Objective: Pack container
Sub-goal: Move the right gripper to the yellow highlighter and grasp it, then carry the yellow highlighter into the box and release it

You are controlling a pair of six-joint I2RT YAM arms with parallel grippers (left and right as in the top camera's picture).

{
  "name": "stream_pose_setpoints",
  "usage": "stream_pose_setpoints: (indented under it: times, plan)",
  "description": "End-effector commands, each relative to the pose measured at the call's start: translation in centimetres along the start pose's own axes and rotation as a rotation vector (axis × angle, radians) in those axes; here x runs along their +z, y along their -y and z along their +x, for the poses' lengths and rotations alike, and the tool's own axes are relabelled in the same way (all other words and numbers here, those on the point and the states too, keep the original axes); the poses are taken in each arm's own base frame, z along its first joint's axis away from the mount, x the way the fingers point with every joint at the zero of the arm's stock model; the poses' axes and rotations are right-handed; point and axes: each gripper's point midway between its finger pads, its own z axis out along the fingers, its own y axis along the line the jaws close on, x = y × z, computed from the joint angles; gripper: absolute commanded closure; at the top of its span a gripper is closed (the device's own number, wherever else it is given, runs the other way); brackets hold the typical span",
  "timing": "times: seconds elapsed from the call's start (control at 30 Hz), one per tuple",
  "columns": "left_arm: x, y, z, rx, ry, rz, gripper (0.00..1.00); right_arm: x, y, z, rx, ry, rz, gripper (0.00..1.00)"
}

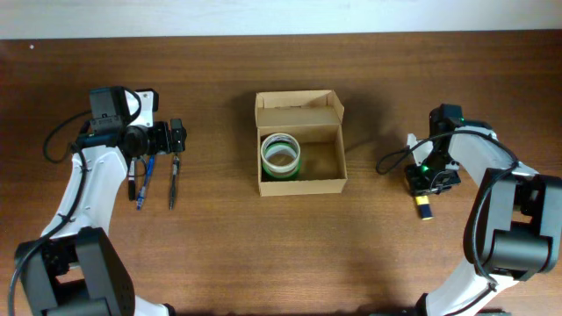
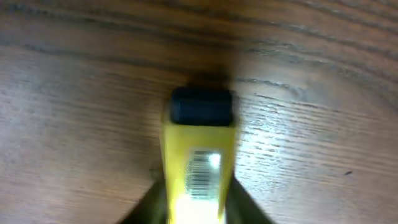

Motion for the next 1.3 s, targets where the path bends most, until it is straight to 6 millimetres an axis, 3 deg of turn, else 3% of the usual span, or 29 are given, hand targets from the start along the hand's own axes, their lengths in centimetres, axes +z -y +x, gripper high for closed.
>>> stream_pose_setpoints:
  times: [0.0, 0.03, 0.13, 0.23, 0.37, 0.47, 0.53, 0.6, 0.7, 0.9, 1.07, 1.27]
  plan:
    - [-0.1, 0.1, -0.6, 0.018, 0.012, 0.01, 0.01, 0.3, 0.2, 0.1, 0.019, -0.005, 0.013, 0.9]
    - [-0.1, 0.1, -0.6, 0.018, 0.012, 0.01, 0.01, 0.2, 0.2, 0.0, 0.041, 0.0, 0.013, 0.96]
    - [-0.1, 0.1, -0.6, 0.018, 0.012, 0.01, 0.01, -1.6, -1.0, -2.2, 0.061, 0.077, -0.066, 0.96]
    - [-0.1, 0.1, -0.5, 0.018, 0.012, 0.01, 0.01, -9.2, -3.9, -7.4, 0.026, 0.254, -0.19, 0.96]
    - [-0.1, 0.1, -0.5, 0.018, 0.012, 0.01, 0.01, -21.1, -7.3, -11.4, -0.086, 0.459, -0.175, 0.96]
    - [-0.1, 0.1, -0.6, 0.018, 0.012, 0.01, 0.01, -29.3, -11.1, -12.3, -0.247, 0.626, -0.096, 0.96]
    - [-0.1, 0.1, -0.6, 0.018, 0.012, 0.01, 0.01, -32.4, -14.3, -11.9, -0.385, 0.696, -0.056, 0.96]
    - [-0.1, 0.1, -0.6, 0.018, 0.012, 0.01, 0.0, -33.8, -18.2, -10.9, -0.58, 0.723, -0.034, 0.96]
    - [-0.1, 0.1, -0.6, 0.018, 0.012, 0.01, 0.01, -32.8, -22.4, -9.9, -0.82, 0.69, 0.03, 0.96]
    - [-0.1, 0.1, -0.6, 0.018, 0.012, 0.01, 0.01, -26.0, -26.7, -8.4, -1.154, 0.47, 0.094, 0.96]
    - [-0.1, 0.1, -0.5, 0.018, 0.012, 0.01, 0.01, -19.4, -28.1, -7.6, -1.337, 0.274, 0.068, 0.96]
    - [-0.1, 0.1, -0.6, 0.018, 0.012, 0.01, 0.01, -14.6, -27.9, -7.5, -1.372, 0.13, 0.031, 0.96]
